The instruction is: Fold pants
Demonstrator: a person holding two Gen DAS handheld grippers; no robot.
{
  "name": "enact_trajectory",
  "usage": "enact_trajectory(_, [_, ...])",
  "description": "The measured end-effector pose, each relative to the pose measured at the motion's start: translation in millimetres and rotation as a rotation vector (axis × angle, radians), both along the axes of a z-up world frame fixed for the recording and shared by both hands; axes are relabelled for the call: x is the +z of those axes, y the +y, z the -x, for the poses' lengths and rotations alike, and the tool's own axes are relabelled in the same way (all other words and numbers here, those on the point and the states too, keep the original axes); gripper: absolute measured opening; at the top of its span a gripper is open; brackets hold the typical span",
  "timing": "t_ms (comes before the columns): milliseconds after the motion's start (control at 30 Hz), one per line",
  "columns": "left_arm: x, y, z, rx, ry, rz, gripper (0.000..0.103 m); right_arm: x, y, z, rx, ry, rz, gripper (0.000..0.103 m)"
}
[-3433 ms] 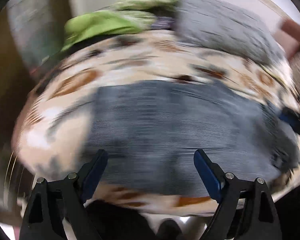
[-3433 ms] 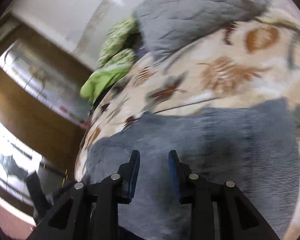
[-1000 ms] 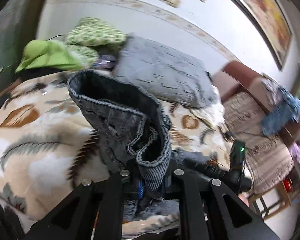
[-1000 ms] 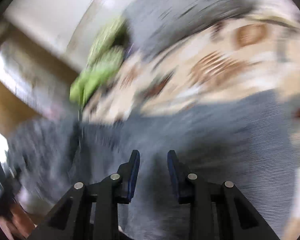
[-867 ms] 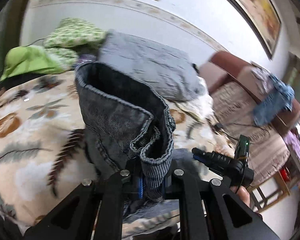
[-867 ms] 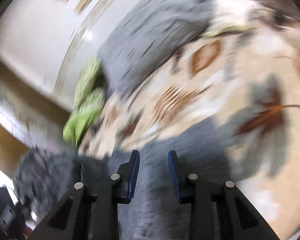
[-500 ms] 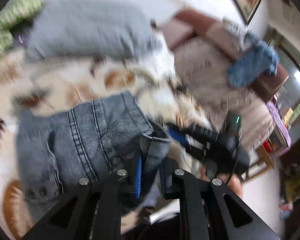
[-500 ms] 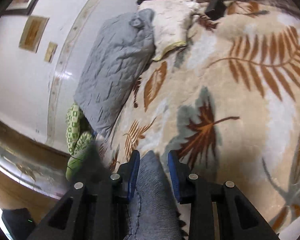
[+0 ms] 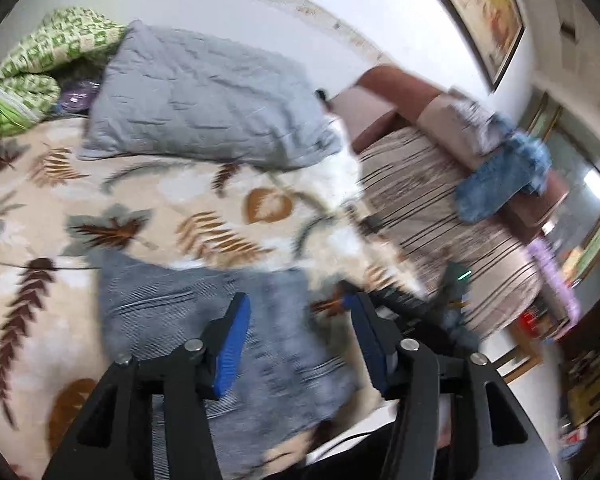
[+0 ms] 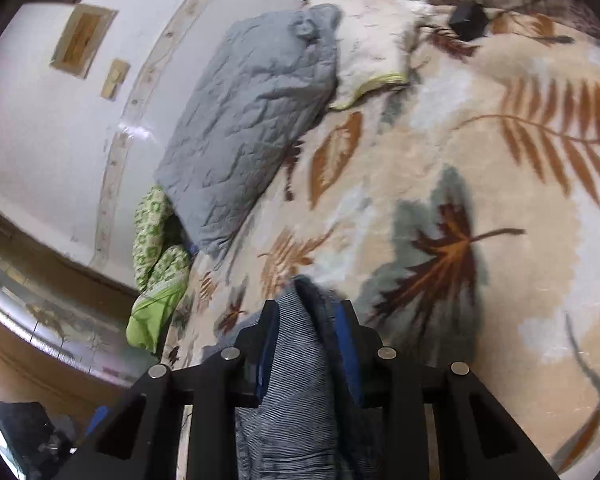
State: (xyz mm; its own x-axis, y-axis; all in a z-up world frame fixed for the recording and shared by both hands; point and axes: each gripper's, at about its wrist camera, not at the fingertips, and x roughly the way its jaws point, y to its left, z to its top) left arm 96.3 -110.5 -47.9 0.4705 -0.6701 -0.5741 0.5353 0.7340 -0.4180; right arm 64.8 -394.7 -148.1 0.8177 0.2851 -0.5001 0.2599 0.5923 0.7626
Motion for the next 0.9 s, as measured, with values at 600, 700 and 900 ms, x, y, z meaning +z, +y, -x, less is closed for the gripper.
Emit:
enact_trajectory(600, [-117.9,-0.9,18.2,0.085,0.002,-0.426,0.064,-16.7,111.3,-51.4,0.304,0.185,0.320,0.033])
enact_trajectory(700, [-125.8,5.0,15.5,0.151,-0.011,-0.467,0.092,-19.2,109.6,-50.5,0.306,0.179,0.319,0.033])
enact_trajectory(900, [-137.3,29.1,0.9,0.206,0.165,-0.382,0.103,-9.4,108.2,-43.0,0.287,0.164,0.349,0.033])
